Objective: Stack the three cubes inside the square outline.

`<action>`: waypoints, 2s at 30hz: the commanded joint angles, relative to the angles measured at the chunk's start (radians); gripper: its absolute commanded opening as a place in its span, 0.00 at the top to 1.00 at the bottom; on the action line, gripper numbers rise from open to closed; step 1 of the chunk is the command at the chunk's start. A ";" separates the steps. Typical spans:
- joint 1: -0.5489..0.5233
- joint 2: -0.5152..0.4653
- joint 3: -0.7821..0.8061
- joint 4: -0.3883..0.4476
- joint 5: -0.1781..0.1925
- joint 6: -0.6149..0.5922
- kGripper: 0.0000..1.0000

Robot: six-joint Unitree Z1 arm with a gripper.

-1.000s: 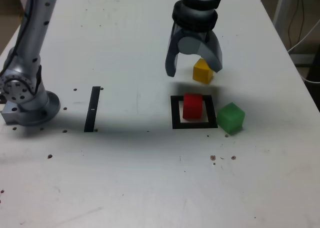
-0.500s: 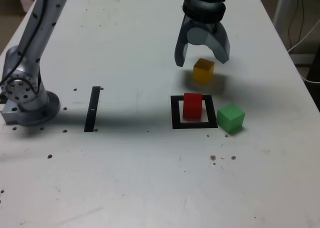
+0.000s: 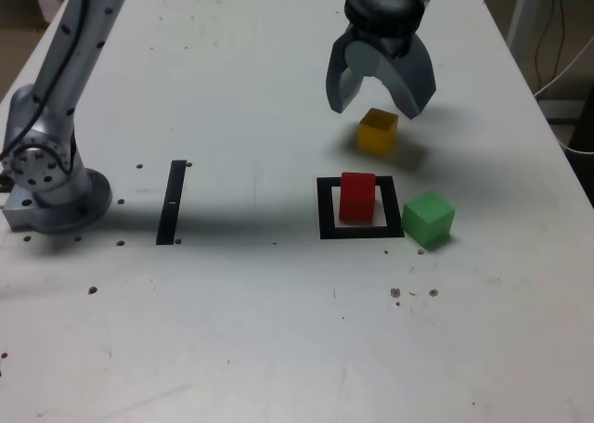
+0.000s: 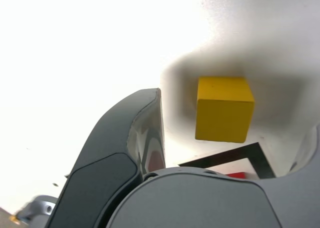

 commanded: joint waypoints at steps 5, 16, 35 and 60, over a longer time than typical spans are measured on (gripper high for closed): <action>0.001 0.017 0.007 -0.016 0.008 0.001 0.01; -0.001 0.067 0.013 -0.035 -0.002 -0.016 0.05; -0.018 0.105 -0.020 -0.012 -0.013 -0.078 0.29; -0.041 0.091 -0.029 0.012 0.013 -0.115 0.69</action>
